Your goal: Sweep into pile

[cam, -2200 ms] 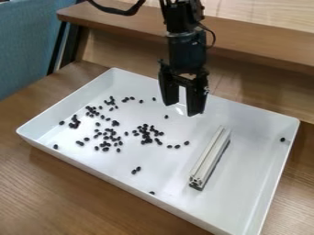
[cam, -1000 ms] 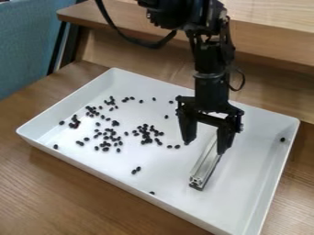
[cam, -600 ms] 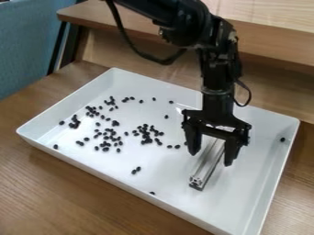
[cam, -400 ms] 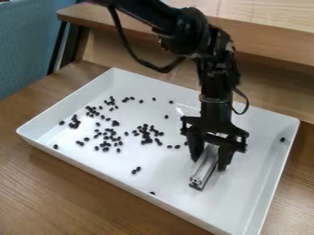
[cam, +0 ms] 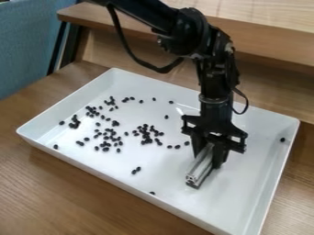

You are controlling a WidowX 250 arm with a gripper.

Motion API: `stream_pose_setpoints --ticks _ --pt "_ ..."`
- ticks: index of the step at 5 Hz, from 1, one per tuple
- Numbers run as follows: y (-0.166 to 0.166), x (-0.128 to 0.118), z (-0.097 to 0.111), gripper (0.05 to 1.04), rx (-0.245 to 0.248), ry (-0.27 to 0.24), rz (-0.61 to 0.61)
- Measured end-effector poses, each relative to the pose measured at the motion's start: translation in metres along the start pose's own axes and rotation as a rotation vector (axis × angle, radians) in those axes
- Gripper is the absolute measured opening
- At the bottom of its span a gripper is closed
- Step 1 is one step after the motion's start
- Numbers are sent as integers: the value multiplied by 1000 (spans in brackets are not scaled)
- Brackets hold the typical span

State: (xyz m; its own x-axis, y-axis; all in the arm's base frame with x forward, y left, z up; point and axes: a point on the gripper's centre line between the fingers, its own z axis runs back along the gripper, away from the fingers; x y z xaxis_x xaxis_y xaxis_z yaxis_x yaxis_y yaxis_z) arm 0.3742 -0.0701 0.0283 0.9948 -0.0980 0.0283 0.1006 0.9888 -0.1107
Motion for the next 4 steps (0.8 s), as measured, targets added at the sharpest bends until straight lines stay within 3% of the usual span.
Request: stream_pose_setpoints --ticks 1,3,4 --pt "11 -3 2 402 29 22 -28" --pt "64 -2 6 402 43 0 21" --pt "74 -2 5 402 81 4 3"
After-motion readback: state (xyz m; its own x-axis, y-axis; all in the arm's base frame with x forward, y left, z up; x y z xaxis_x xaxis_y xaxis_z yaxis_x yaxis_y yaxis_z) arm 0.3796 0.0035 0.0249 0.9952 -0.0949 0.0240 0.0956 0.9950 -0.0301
